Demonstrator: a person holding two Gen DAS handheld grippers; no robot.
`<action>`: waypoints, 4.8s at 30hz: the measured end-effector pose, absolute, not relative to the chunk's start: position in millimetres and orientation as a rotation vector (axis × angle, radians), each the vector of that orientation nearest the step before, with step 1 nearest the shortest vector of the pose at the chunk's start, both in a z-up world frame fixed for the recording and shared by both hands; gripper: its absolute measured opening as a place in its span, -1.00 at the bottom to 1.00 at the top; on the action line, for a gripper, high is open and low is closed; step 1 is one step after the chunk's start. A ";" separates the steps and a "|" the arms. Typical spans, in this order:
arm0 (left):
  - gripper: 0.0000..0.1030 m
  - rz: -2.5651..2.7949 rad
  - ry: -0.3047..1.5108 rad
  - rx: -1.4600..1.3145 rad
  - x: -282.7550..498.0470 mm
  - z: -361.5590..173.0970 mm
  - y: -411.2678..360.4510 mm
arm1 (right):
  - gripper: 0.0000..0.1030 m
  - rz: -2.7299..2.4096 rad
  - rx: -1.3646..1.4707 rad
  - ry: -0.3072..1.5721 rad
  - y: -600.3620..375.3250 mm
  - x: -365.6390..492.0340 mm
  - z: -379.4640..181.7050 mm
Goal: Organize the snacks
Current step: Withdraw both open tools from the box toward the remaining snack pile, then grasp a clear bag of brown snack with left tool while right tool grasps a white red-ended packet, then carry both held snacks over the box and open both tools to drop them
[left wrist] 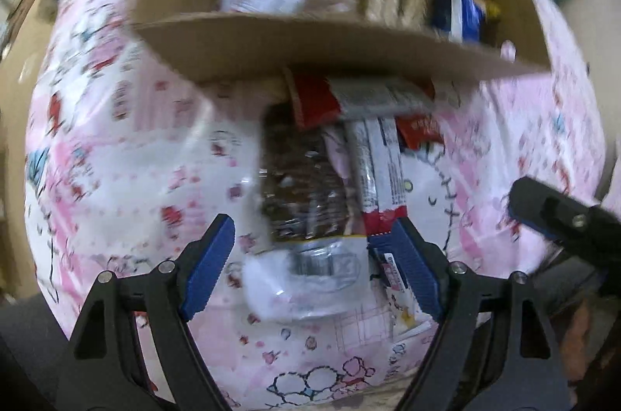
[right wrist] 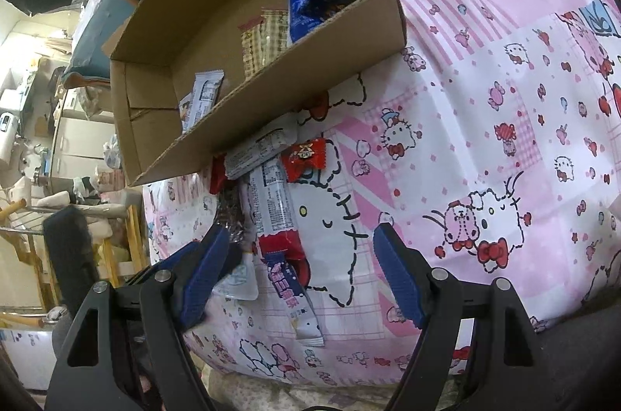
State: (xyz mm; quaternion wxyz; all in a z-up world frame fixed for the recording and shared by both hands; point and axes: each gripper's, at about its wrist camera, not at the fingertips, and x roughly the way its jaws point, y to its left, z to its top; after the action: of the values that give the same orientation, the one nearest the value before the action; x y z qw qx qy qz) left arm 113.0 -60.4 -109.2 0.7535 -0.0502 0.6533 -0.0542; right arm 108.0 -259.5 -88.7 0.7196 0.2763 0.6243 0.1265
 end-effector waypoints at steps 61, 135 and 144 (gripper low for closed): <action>-0.20 -0.049 1.359 -0.183 72.3 -57.1 7.0 | -1.00 0.530 0.488 1.484 -170.1 121.3 -113.4; -0.20 -0.088 0.971 -0.028 189.1 26.0 -38.2 | -0.34 0.479 0.679 0.962 -274.2 206.5 -16.7; -0.20 -0.087 0.965 -0.052 213.0 1.8 -35.1 | -0.33 0.459 0.612 1.031 -258.7 212.7 -30.5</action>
State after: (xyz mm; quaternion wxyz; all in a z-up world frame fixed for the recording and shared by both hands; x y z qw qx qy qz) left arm 213.0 -35.1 1.8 0.8846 -0.0252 0.4638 -0.0417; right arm 212.7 -258.7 -30.5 0.8010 0.2854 0.4806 0.2143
